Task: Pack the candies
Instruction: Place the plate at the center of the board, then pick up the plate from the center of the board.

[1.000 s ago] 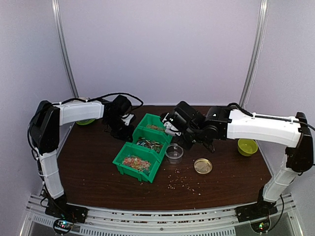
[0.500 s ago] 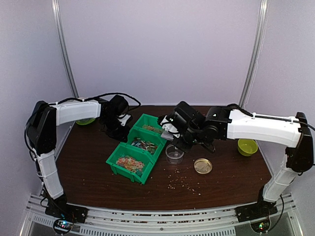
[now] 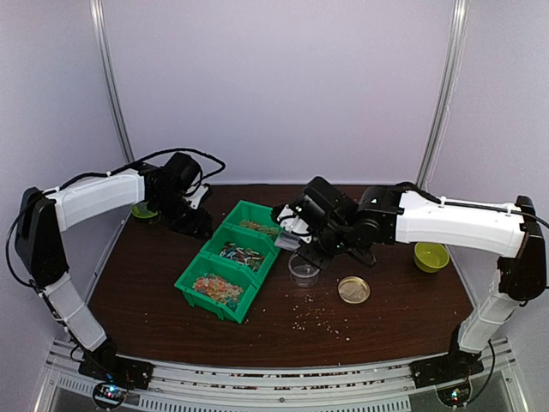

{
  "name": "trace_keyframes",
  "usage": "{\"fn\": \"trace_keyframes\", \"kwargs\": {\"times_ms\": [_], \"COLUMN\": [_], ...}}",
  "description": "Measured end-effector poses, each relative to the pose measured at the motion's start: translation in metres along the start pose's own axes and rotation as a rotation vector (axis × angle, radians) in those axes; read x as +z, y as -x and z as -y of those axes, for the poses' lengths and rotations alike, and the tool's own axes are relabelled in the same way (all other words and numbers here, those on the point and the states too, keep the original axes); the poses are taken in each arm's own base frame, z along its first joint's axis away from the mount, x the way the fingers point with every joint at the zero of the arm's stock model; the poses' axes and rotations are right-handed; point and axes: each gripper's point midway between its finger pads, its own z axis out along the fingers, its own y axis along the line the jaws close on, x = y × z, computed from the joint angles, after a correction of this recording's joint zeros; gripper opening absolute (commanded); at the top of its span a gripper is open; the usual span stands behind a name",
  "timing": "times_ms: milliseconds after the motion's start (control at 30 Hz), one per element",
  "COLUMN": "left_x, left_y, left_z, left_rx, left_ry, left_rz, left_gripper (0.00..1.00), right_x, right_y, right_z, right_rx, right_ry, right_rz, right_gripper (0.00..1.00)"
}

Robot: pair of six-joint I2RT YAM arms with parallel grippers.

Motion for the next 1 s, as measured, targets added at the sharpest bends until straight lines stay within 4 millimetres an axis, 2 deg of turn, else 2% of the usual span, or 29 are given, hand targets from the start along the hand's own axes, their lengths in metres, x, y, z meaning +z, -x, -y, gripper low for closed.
{"fn": "trace_keyframes", "kwargs": {"times_ms": [67, 167, 333, 467, 600, 767, 867, 1000], "left_x": [-0.009, -0.018, -0.008, 0.002, 0.012, 0.033, 0.044, 0.049], "left_y": [-0.004, -0.022, -0.057, -0.075, -0.080, -0.091, -0.098, -0.101], "left_z": [0.000, -0.001, -0.003, -0.004, -0.005, -0.006, -0.005, -0.003], "left_rx": [0.001, 0.001, 0.009, 0.019, 0.033, 0.045, 0.050, 0.052], "left_ry": [-0.005, -0.013, -0.020, -0.024, -0.020, -0.020, -0.026, -0.038], "left_rz": [0.019, 0.015, -0.064, -0.114, -0.148, -0.216, -0.255, -0.266], "left_gripper": [0.71, 0.74, 0.75, 0.74, 0.66, 0.50, 0.43, 0.42], "right_x": [-0.001, -0.004, -0.011, -0.015, -0.016, -0.016, -0.016, -0.016], "right_y": [0.001, 0.005, 0.013, 0.018, 0.018, 0.018, 0.018, 0.018], "right_z": [-0.004, -0.009, -0.021, -0.026, -0.026, -0.026, -0.026, -0.027], "right_rx": [-0.004, -0.012, -0.040, -0.049, -0.049, -0.052, -0.053, -0.056], "right_ry": [0.015, 0.033, 0.063, 0.078, 0.078, 0.082, 0.082, 0.083], "right_rz": [0.003, 0.016, 0.042, 0.059, 0.060, 0.060, 0.060, 0.061], "right_gripper": [0.00, 0.00, 0.00, 0.00, 0.00, 0.00, 0.00, 0.00]}}
